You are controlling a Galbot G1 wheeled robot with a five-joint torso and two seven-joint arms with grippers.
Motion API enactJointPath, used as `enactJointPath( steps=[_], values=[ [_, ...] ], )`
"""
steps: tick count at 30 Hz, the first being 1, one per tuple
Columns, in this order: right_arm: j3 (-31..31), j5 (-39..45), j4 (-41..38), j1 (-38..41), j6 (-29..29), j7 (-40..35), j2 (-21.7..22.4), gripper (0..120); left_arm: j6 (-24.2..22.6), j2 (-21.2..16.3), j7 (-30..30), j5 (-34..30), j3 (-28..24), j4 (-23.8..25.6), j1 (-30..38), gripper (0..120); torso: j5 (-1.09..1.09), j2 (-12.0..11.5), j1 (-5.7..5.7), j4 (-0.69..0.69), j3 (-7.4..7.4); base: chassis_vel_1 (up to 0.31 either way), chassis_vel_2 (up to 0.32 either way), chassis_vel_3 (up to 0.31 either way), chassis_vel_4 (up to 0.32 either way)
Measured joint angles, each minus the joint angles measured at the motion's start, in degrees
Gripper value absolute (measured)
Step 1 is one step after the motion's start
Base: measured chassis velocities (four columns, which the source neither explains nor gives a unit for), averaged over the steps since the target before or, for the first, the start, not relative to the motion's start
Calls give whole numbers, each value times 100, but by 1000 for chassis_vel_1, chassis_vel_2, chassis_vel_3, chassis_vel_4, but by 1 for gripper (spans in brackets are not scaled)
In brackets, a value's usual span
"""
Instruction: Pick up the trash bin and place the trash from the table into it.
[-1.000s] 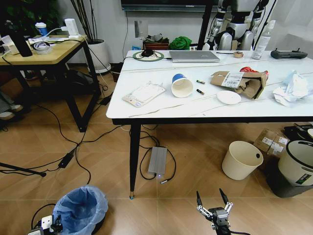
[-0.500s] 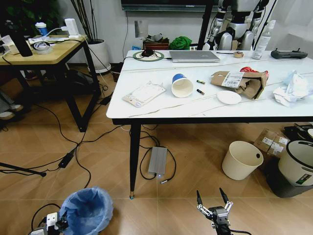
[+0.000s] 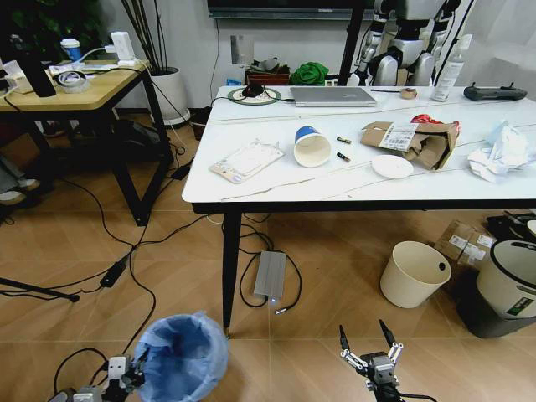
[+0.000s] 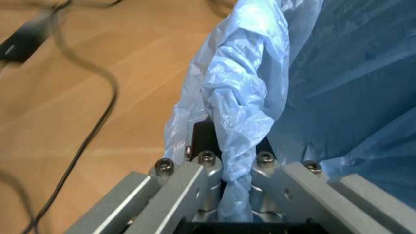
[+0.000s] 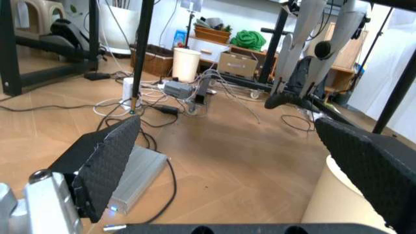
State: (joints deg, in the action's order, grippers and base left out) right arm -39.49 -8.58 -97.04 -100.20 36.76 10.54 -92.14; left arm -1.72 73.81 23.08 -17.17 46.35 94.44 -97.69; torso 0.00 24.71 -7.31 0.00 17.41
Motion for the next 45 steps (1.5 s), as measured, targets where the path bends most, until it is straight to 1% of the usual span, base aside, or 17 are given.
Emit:
enactJointPath(
  steps=[5,6,8,12,13,16,19,21,25,29,31,33,35,38,40,41,45],
  values=[
    [-48,-148,-119,-100,-12,-18,0,100,-119,-226,474,-93,-45,737,-433,0,2,0,0,0,0,0,0,0,0],
    [-48,-148,-119,-100,-12,-18,0,100,-119,-226,474,-93,-45,737,-433,0,2,0,0,0,0,0,0,0,0],
    [-61,-212,-155,-138,-13,-32,0,100,-133,-292,613,-201,-96,1035,-613,0,2,0,0,0,0,0,0,0,0],
    [-83,-311,-186,-204,-11,-64,0,100,-240,-387,600,-523,-235,1464,-865,0,1,0,0,0,0,0,0,0,0],
    [-83,-311,-186,-204,-11,-64,0,100,-240,-387,600,-523,-235,1464,-865,0,1,0,0,0,0,0,0,0,0],
    [-103,-361,-201,-256,6,-75,0,100,-339,-513,447,-780,-369,1782,-1050,0,0,0,0,0,0,0,0,0,0],
    [-129,-403,-211,-287,18,-91,0,100,-286,-692,254,-851,-419,2080,-1174,0,0,0,0,0,0,0,0,0,0],
    [-132,-410,-216,-291,19,-93,0,100,-299,-731,223,-859,-412,2134,-1188,0,0,0,0,0,0,0,0,0,0],
    [-137,-464,-237,-316,23,-103,0,100,-230,-921,-182,-939,-362,2435,-1225,0,1,0,0,0,0,0,0,0,0],
    [-147,-494,-234,-321,27,-116,0,100,-225,-962,-416,-1066,-444,2611,-1234,0,1,0,0,0,0,0,0,0,0],
    [-158,-507,-232,-324,27,-120,0,100,-276,-983,-574,-1251,-550,2706,-1238,0,1,0,0,0,0,0,0,0,0],
    [-161,-509,-232,-324,27,-121,0,100,-297,-991,-602,-1312,-582,2731,-1245,0,0,0,0,0,0,0,0,0,0],
    [-171,-517,-232,-323,18,-126,0,100,-439,-1042,-787,-1670,-811,2899,-1327,0,1,0,0,0,0,0,0,0,0],
    [-179,-534,-233,-315,-12,-139,0,100,-591,-1063,-1067,-1935,-1128,3019,-1406,0,1,0,0,0,0,0,0,0,0],
    [-179,-538,-233,-314,-17,-142,0,100,-606,-1063,-1114,-1959,-1167,3018,-1408,0,1,0,0,0,0,0,0,0,0],
    [-179,-553,-226,-305,-28,-154,0,100,-629,-1060,-1237,-2021,-1309,2951,-1406,0,1,0,0,0,0,0,0,0,0],
    [-183,-560,-204,-298,-40,-175,0,100,-632,-1043,-1333,-1957,-1370,2745,-1368,0,0,0,0,0,0,0,0,0,0]
  ],
)
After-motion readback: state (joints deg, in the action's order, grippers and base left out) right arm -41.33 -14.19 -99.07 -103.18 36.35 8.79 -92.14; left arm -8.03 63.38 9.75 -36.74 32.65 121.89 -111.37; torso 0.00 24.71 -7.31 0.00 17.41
